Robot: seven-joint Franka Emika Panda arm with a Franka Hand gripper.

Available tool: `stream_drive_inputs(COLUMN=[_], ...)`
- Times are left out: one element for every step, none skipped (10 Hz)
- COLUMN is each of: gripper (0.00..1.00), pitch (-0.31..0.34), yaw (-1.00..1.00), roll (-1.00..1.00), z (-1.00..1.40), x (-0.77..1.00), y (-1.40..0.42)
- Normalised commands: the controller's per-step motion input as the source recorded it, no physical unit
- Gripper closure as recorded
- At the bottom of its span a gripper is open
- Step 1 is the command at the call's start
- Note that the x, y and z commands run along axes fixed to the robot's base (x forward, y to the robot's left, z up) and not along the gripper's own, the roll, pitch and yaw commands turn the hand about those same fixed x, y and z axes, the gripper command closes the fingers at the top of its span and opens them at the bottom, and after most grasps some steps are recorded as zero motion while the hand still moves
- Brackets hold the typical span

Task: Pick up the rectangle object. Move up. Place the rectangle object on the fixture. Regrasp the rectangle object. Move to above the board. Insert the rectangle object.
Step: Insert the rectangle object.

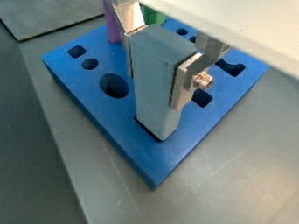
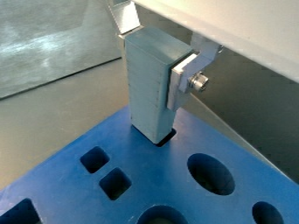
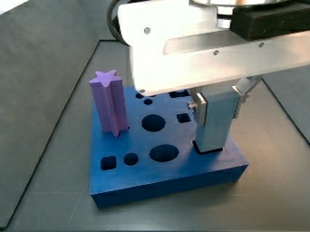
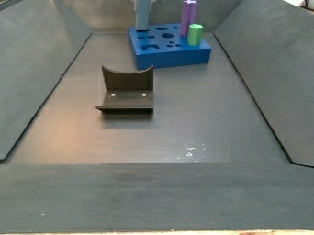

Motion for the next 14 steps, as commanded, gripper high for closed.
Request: stream_drive_inputs(gripper=[1.00,1.00,1.00,1.00,1.00,1.00,1.00,1.00,1.00,1.00,1.00,1.00,1.00,1.00], pitch=[0.000,0.000,0.000,0.000,0.063,0.146,0.074,0.000,0.203,0.237,0.317,0.500,0.629,0.680], yaw=[0.00,0.00,0.00,0.00,0.00,0.00,0.00,0.00,0.00,0.00,-0.11,-0.23,-0.27,-0.29], roll=[0.00,0.09,0.03,0.01,0.06,0.09,0.02,0.01,0.40,0.29,0.29,0.25,0.16,0.12], z=[-0.02,-0.11,-0.07,-0.02,-0.23,-0.37,-0.16,-0.08,-0.65,-0.85,-0.80,-0.65,-0.53,-0.47], x=[0.00,0.00,0.05,0.00,0.09,0.11,0.03,0.00,0.24,0.55,0.60,0.57,0.46,0.41], y=[0.00,-0.13,-0.07,0.00,0.00,0.00,0.00,0.00,-0.13,-0.18,-0.10,-0.04,-0.02,-0.01])
